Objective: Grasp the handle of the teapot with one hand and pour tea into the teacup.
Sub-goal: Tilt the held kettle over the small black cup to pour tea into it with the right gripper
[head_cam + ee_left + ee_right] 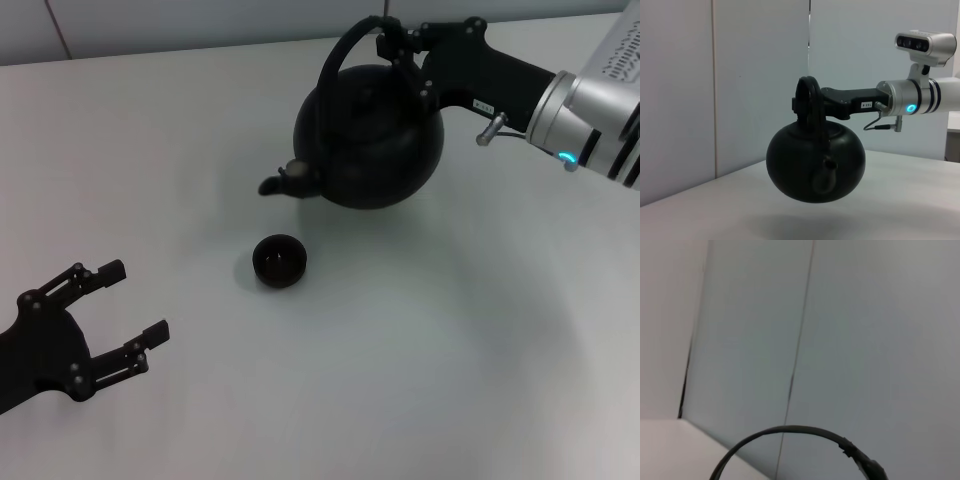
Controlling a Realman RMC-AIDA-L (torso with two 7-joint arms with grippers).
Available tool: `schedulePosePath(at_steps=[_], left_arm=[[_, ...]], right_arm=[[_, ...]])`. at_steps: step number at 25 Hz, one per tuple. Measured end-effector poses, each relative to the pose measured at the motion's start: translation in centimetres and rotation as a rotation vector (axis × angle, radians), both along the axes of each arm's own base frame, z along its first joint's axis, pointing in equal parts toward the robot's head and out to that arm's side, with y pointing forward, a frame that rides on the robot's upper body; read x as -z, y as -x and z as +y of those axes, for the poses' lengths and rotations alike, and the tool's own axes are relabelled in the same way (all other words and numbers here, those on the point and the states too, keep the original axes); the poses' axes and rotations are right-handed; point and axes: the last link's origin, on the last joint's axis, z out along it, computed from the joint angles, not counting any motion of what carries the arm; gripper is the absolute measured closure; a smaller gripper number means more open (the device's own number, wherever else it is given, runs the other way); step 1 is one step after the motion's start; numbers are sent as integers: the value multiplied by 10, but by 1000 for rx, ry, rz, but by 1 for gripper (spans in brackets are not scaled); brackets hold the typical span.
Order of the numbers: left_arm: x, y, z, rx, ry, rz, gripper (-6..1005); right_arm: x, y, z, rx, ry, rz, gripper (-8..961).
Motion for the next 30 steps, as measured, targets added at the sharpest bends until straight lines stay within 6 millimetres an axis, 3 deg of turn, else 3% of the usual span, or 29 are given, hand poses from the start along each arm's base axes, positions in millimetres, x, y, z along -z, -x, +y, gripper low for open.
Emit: schedulePosePath(at_steps=[30], left_arm=[[-1, -2, 6, -7, -18, -8, 155]], right_arm=[[2, 11, 4, -285, -91, -335, 888]])
